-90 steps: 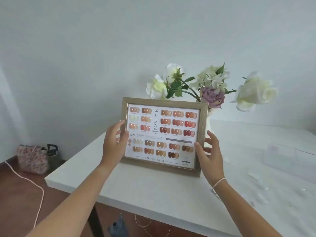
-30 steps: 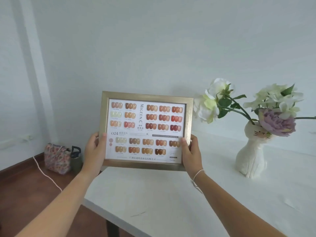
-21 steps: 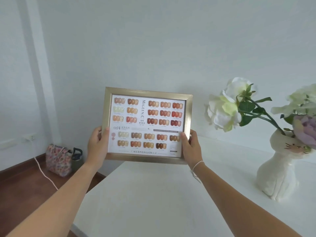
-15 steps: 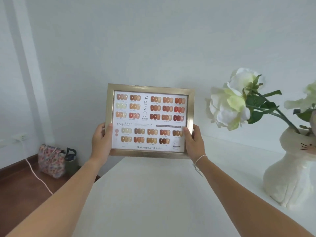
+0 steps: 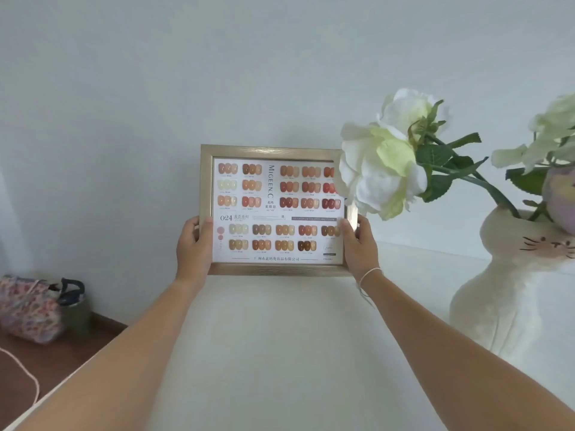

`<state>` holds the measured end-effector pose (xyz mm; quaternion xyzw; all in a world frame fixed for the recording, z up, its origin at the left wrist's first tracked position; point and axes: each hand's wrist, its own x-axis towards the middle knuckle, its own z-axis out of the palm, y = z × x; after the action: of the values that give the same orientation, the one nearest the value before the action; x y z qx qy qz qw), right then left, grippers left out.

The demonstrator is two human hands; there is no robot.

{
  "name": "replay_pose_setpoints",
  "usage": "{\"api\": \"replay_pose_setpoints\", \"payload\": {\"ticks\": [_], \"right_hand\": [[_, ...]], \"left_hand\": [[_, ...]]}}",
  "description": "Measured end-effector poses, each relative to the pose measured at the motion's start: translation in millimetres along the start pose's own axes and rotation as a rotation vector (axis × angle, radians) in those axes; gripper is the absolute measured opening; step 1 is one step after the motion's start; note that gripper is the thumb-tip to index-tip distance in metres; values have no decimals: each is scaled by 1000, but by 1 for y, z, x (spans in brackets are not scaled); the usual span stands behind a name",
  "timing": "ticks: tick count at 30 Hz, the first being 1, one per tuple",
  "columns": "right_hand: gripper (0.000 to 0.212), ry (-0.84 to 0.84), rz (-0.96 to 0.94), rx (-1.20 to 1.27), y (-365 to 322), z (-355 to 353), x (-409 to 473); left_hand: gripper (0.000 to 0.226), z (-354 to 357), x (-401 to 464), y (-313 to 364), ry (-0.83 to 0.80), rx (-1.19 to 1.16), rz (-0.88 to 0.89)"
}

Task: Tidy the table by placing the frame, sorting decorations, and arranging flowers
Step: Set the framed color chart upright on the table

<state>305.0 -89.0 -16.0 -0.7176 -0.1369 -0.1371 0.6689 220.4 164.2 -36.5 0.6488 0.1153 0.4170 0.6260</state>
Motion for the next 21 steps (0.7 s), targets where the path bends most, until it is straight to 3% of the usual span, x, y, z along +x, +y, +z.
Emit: {"api": "replay_pose_setpoints", "payload": {"ticks": [10,21], "right_hand": [[16,150,21,-2,17,-36,12],[28,266,0,14,27,-50,12]], "left_hand": [[21,52,-2,-14,-74,-33,-7],[19,72,-8,-18,-124,-43,-26]]}}
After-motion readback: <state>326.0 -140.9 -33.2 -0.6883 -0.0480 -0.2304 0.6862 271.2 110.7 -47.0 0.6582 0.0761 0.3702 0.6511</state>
